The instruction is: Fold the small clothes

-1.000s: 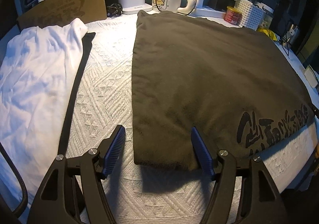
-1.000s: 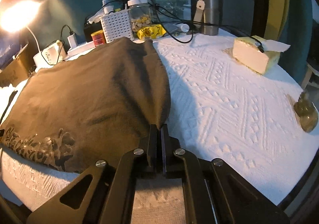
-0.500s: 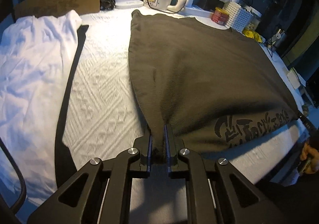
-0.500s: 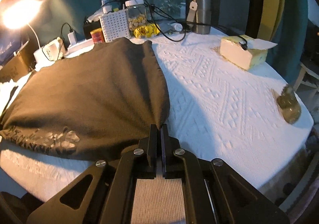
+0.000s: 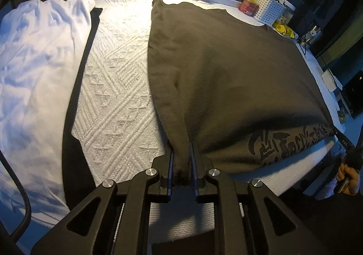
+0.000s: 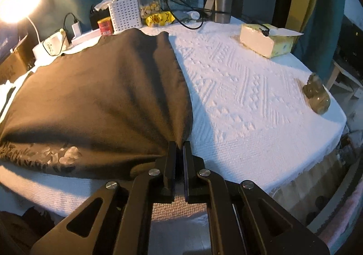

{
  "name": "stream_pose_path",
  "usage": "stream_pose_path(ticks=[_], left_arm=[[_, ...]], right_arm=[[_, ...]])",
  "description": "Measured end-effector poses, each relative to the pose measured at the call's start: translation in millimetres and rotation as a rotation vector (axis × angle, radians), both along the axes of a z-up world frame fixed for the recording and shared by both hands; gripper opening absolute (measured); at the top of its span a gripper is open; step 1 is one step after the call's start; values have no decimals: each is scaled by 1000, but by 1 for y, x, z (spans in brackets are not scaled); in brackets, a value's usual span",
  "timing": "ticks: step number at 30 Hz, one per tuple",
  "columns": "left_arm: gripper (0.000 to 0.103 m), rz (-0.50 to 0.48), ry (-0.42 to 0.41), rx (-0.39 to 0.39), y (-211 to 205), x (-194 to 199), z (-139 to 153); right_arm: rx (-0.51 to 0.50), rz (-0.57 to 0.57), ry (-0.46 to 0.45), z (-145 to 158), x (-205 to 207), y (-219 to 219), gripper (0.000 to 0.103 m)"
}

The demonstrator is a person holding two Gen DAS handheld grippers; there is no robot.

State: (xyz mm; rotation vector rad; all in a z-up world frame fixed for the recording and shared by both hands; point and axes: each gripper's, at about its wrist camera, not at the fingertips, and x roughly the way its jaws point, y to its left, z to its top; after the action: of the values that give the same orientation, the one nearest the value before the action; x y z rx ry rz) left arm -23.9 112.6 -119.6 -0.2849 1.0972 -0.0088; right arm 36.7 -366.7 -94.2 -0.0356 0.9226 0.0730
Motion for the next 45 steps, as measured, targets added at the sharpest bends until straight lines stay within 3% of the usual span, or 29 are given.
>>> stream_pose_path(ticks=[3, 4, 6, 8, 17, 27, 36, 38, 39, 40, 41, 42, 43, 44, 45], left_arm=[[38, 24, -5, 65, 5, 1, 9], [40, 31, -20, 71, 7, 1, 13], [51, 48, -63, 81, 13, 5, 24], [58, 54, -92, 107, 17, 14, 30], [58, 55, -108, 158, 28, 86, 17], [58, 40, -124, 187, 44, 148, 12], [58, 66, -100, 209, 62, 207, -5], [59, 73, -103, 204, 65, 214, -5], [58, 71, -108, 196, 65, 218, -4], [58, 66, -112, 189, 65, 220, -3], [55, 53, -113, 192, 63, 223, -3], [32, 41, -113, 210, 60, 228, -4], [22, 23, -111, 244, 56, 231, -4], [4, 11, -112, 251, 54, 233, -2], [2, 8, -104, 234, 53, 236, -2]], right_arm=[[-8, -7, -7, 10, 4, 3, 19], [-8, 4, -16, 15, 7, 5, 29], [3, 26, -39, 21, 15, 10, 38], [8, 40, -46, 23, 27, 13, 38], [67, 91, -39, 24, 113, 29, 38], [69, 83, 38, 5, 201, 39, 38], [59, 38, 22, -9, 259, 52, 38], [55, 72, 12, -11, 264, 59, 37], [50, 84, 3, -11, 265, 61, 24], [53, 93, 10, -13, 268, 63, 4], [59, 95, 4, -12, 268, 63, 4], [63, 99, 4, -12, 270, 64, 4], [65, 103, 0, -12, 272, 64, 4], [68, 102, -9, -10, 273, 64, 4], [71, 97, -25, -7, 275, 64, 4]])
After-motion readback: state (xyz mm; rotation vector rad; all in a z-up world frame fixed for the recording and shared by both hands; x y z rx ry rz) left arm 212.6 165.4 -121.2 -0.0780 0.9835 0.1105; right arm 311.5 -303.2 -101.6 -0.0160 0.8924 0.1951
